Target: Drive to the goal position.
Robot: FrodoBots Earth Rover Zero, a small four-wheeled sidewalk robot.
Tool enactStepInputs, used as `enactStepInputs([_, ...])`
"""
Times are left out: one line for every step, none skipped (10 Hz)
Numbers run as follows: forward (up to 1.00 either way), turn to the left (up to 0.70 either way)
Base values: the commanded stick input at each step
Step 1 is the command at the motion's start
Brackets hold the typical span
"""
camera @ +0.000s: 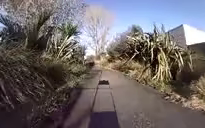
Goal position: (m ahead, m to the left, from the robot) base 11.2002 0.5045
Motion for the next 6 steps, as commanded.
enactStepInputs([0.85,-0.20])
enactStepInputs([0.85,-0.09])
enactStepInputs([0.85,0.00])
enactStepInputs([0.85,0.00])
enactStepInputs([0.85,0.00])
enactStepInputs([0.85,0.00])
